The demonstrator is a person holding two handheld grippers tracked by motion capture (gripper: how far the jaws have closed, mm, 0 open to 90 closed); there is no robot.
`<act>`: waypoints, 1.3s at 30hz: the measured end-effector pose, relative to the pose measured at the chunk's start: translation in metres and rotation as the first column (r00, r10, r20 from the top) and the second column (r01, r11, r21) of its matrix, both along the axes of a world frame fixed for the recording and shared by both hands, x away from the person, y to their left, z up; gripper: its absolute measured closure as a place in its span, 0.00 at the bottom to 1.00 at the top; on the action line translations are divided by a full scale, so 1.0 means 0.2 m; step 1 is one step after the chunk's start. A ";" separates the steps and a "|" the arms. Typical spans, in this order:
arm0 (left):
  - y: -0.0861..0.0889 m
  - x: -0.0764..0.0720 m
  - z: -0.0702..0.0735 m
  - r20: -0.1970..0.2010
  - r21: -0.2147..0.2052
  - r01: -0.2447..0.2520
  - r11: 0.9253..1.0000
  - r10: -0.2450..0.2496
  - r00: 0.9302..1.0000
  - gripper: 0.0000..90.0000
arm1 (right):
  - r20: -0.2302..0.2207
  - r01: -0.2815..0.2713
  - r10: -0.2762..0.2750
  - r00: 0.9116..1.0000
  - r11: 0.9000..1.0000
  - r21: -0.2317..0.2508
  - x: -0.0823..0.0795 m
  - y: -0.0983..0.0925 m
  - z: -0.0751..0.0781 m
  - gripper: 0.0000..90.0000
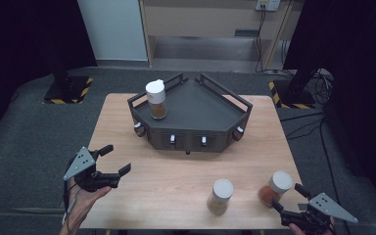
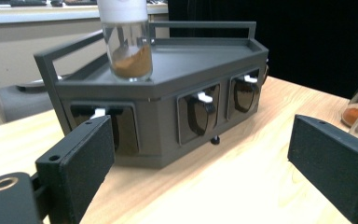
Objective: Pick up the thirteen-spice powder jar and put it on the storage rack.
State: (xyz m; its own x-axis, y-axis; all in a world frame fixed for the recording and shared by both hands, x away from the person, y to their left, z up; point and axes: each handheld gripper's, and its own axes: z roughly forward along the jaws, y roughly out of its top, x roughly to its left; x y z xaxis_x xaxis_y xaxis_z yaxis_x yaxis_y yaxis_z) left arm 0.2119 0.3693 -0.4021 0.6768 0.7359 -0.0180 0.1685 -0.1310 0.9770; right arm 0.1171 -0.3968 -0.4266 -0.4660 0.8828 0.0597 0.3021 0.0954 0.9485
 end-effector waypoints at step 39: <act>0.10 -0.13 -0.28 -0.068 -0.004 -0.032 0.999 0.031 0.997 0.05 | 0.004 -0.009 0.009 1.000 1.000 -0.005 0.00 0.00 0.00 0.01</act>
